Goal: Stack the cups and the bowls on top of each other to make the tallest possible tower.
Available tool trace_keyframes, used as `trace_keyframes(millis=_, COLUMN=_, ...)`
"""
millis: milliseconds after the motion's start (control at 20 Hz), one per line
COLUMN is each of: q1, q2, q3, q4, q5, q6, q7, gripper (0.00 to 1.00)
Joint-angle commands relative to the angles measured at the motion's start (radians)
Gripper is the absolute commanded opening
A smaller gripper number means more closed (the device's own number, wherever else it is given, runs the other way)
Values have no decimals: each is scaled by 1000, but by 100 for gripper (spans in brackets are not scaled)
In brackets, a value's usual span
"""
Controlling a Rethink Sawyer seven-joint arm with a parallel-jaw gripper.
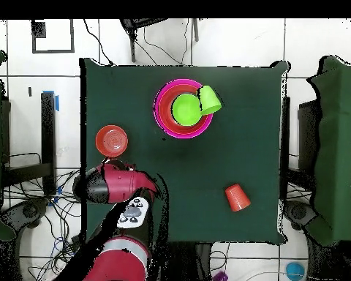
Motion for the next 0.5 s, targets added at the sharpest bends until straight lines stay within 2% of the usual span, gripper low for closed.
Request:
trace_keyframes(millis=50, q1=21, q2=105, q3=23, q4=-76, q5=60, q6=-20, q7=182, gripper=100)
trace_keyframes(millis=300, q1=-18, q2=120, q3=72, q4=-67, q5=42, q6=-92, q7=162, gripper=100)
trace_keyframes(millis=500, q1=-91, q2=32, q3=149, q4=20, q5=-36, q6=-143, q7=128, gripper=100)
